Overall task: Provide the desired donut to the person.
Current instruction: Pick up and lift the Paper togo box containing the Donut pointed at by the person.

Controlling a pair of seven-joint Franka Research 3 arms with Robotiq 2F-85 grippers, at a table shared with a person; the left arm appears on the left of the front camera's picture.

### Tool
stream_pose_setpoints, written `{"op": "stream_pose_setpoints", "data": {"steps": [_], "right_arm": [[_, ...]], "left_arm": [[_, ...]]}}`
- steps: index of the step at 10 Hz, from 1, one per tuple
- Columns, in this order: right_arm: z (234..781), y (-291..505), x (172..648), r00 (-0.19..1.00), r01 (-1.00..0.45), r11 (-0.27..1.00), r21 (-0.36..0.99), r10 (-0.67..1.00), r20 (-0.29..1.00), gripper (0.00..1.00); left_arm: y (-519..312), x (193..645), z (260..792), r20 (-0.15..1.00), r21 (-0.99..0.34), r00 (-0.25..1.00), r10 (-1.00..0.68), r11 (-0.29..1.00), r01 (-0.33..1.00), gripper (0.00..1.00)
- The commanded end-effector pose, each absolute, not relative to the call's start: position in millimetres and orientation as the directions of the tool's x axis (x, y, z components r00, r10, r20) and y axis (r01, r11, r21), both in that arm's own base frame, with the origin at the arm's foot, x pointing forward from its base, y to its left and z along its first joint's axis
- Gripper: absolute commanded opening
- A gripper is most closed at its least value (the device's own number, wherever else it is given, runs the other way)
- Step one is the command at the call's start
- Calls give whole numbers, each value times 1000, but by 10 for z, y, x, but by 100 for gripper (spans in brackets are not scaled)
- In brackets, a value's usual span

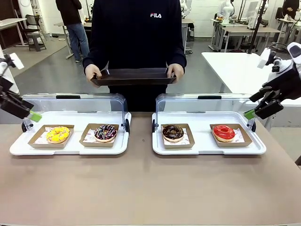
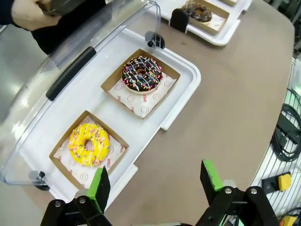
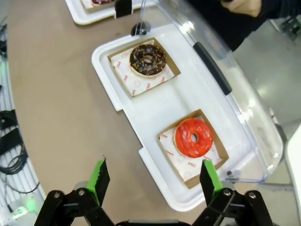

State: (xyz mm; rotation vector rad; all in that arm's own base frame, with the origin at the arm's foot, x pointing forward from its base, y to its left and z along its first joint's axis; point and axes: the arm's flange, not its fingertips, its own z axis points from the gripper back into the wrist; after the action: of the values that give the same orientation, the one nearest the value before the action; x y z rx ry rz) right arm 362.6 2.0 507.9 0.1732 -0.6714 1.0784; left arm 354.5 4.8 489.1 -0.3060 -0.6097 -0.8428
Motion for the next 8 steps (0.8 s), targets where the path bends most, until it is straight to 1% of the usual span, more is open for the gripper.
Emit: {"op": "stream_pose_setpoints", "data": {"steps": [1, 5, 8], "right_arm": [[5109, -62, 3743, 273, -883, 446, -147, 742, 612, 100], [5137, -155, 3717, 235, -892, 429, -139, 705, 669, 100], [5197, -200, 3634, 189, -887, 429, -169, 672, 716, 100]], "left_arm": [[156, 3085, 4559, 644, 6, 460, -611, 606, 796, 100], [340, 2992, 4623, 691, 22, 426, -584, 606, 795, 100], [414, 2907, 4729, 721, 65, 392, -571, 619, 783, 100]]}}
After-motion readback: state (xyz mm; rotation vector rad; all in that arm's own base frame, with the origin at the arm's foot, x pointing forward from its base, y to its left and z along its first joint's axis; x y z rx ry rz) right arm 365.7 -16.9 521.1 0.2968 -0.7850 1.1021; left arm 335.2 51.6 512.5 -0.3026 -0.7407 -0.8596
